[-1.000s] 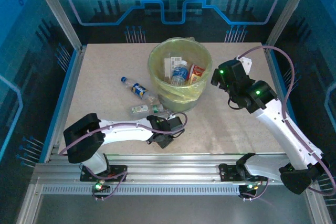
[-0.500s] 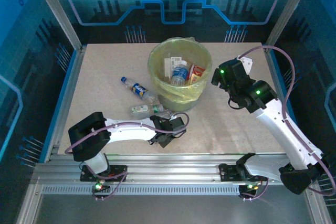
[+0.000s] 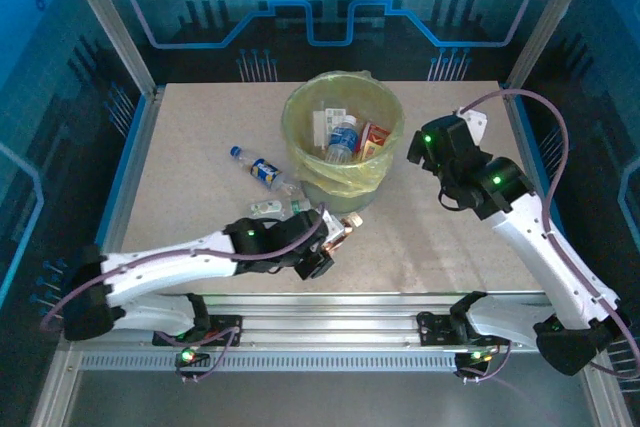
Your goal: Put the plastic bottles in the bin
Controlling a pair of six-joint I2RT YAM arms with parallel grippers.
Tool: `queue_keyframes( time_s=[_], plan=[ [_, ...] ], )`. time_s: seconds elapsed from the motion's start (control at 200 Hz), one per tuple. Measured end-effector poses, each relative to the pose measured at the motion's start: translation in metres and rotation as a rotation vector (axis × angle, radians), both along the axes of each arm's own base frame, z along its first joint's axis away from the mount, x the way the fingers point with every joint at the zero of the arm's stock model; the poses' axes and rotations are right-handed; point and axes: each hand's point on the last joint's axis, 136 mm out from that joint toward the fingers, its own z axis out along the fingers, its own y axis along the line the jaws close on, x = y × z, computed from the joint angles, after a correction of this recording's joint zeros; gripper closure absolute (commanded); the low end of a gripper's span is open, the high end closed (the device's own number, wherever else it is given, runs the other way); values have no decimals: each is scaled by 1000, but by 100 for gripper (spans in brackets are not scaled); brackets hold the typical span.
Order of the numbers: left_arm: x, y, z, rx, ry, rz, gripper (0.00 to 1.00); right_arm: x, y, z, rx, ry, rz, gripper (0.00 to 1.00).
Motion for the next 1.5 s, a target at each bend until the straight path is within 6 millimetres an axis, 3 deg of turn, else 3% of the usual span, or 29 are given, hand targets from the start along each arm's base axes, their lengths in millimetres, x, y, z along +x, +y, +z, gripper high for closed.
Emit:
queue_keyframes(
  time_s=[0.14,0.265,0.575,0.715,0.85,1.071,1.281,1.501],
  plan=[
    [-7,-5,46,-144,-69,-72,56,-5,-6,4,-2,-18,-12,0],
    [6,-8,93,-261,-167,-69,55,-8,-9,7,1,-33,-17,0],
    [93,7,229,-543,-421,161,54,-10,-10,10,8,-44,-17,0],
    [145,11,265,-595,-435,287,53,-10,-10,10,7,-42,-17,0],
    [192,6,263,-598,-382,365,53,-8,-9,8,2,-36,-18,0],
    [242,-14,214,-542,-220,423,52,-5,-9,4,-10,-20,-20,0],
    [248,-24,175,-490,-101,437,50,-4,-8,2,-12,-15,-20,0],
    [242,-28,169,-506,-39,440,47,-4,-8,2,-13,-14,-20,0]
  ],
)
